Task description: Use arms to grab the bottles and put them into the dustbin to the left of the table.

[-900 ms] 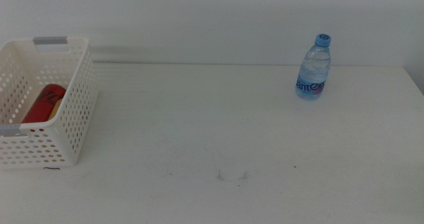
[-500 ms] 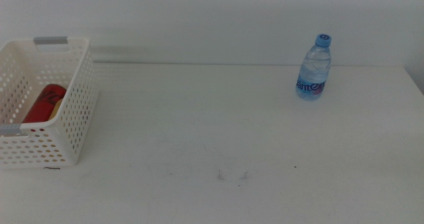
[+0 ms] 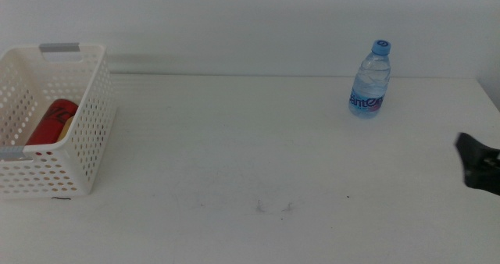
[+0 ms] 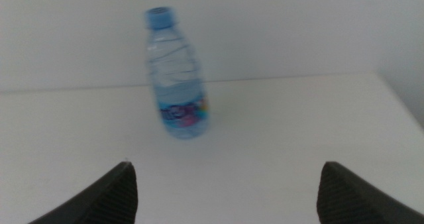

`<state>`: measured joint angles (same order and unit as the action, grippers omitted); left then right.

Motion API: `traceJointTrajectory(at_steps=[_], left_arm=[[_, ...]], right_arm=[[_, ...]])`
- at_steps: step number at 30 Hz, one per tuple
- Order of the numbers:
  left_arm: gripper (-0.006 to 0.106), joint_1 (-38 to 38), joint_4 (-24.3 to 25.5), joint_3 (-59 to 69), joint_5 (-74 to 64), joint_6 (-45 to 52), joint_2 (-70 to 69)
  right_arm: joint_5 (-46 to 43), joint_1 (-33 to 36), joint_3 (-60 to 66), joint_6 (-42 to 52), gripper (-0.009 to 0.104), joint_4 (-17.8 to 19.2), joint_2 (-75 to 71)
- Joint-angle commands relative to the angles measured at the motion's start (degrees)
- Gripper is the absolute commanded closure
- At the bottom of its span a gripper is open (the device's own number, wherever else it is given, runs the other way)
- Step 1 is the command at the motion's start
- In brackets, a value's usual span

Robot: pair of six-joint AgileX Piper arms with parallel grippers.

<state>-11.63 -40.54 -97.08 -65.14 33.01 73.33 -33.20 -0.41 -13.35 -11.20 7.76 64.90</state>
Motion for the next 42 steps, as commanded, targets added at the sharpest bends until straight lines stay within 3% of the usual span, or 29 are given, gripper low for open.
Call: traceJointTrajectory(at_steps=[1,3,8,13,17,21,29,38,40,41,42], left_arm=[[0.007,-0.28,0.10,-0.12,2.02,-0.28,-0.06],[0.007,-0.28,0.10,-0.12,2.87,-0.28,-0.06],[0.007,-0.28,0.10,-0.12,3.69,-0.28,-0.06],[0.007,-0.28,0.10,-0.12,3.69,-0.28,-0.06],[0.007,-0.28,0.22,-0.12,3.70,-0.28,-0.06],[0.007,-0.28,0.22,-0.12,3.70,-0.28,-0.06],[0.007,-0.28,0.23,-0.12,3.80,-0.28,-0.06],[0.007,-0.28,0.23,-0.12,3.80,-0.28,-0.06],[0.007,-0.28,0.23,-0.12,3.80,-0.28,-0.06],[0.007,-0.28,0.23,-0.12,3.80,-0.28,-0.06],[0.007,-0.28,0.23,-0.12,3.80,-0.28,-0.06]], right_arm=[[-6.22,-0.27,-2.25,-1.85,0.009,7.38,5.83],[-7.53,-0.27,-4.77,-1.85,0.009,9.70,10.80],[-8.39,-0.27,-11.77,-1.85,0.009,9.73,22.08],[-10.98,-0.16,-21.51,-1.70,0.009,16.69,32.89],[-11.61,-0.16,-28.84,-1.70,0.009,17.60,40.90],[-11.74,-0.16,-35.88,-1.70,0.009,21.21,47.19],[-11.74,0.17,-48.56,-2.48,0.009,23.65,57.21],[-11.35,3.05,-61.20,-3.40,0.010,23.78,66.18],[-9.92,4.03,-63.23,-4.01,0.020,24.26,66.82],[-7.54,4.57,-63.87,-4.24,0.031,24.99,66.82],[-4.92,5.37,-64.71,-4.23,0.052,26.32,66.35]])
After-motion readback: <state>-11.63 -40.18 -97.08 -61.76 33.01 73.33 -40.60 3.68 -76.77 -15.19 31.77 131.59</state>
